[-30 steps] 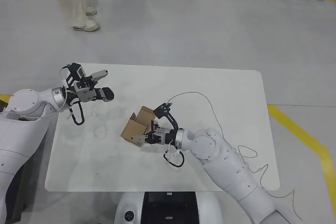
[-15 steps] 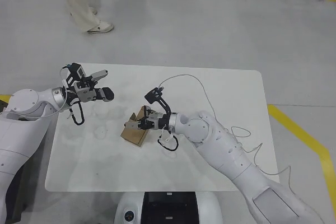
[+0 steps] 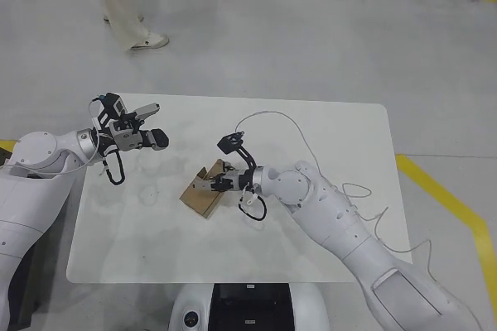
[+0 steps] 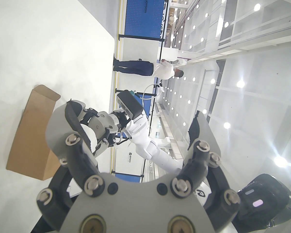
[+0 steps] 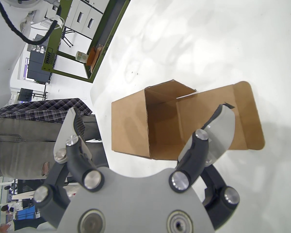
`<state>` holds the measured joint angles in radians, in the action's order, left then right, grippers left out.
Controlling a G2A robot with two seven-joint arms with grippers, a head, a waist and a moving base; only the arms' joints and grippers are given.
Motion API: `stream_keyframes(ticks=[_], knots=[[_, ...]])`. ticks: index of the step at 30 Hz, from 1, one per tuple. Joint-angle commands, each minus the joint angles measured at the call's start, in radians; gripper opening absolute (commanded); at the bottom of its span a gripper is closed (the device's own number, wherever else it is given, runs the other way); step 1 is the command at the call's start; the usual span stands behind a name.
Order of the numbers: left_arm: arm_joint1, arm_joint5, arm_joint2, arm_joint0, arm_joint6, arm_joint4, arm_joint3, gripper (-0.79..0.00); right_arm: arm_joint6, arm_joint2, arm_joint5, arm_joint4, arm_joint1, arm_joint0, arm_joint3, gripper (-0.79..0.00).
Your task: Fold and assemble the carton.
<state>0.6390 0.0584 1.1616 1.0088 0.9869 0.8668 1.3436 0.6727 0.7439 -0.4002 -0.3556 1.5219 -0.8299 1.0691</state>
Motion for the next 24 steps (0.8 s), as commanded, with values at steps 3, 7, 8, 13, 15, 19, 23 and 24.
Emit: stream_keyframes(ticks=[3, 7, 8, 13, 15, 19, 23, 24], knots=[[0.000, 0.000, 0.000, 0.000, 0.000, 0.000, 0.000, 0.000, 0.048, 0.033, 0.019, -0.016, -0.025, -0.063, 0.073, 0.000], [0.000, 0.000, 0.000, 0.000, 0.000, 0.000, 0.000, 0.000, 0.102, 0.067, 0.036, -0.021, -0.050, -0.134, 0.162, 0.000], [0.000, 0.000, 0.000, 0.000, 0.000, 0.000, 0.000, 0.000, 0.116, 0.076, 0.040, -0.020, -0.056, -0.152, 0.182, 0.000], [0.000, 0.000, 0.000, 0.000, 0.000, 0.000, 0.000, 0.000, 0.188, 0.105, 0.043, 0.000, -0.081, -0.225, 0.275, 0.000], [0.000, 0.000, 0.000, 0.000, 0.000, 0.000, 0.000, 0.000, 0.178, 0.118, 0.014, -0.001, -0.088, -0.242, 0.311, 0.000], [0.000, 0.000, 0.000, 0.000, 0.000, 0.000, 0.000, 0.000, 0.073, 0.140, -0.089, -0.094, -0.099, -0.256, 0.359, 0.000], [0.000, 0.000, 0.000, 0.000, 0.000, 0.000, 0.000, 0.000, -0.096, 0.153, -0.169, -0.218, -0.101, -0.245, 0.356, 0.000], [0.000, 0.000, 0.000, 0.000, 0.000, 0.000, 0.000, 0.000, -0.133, 0.153, -0.182, -0.255, -0.100, -0.237, 0.346, 0.000]])
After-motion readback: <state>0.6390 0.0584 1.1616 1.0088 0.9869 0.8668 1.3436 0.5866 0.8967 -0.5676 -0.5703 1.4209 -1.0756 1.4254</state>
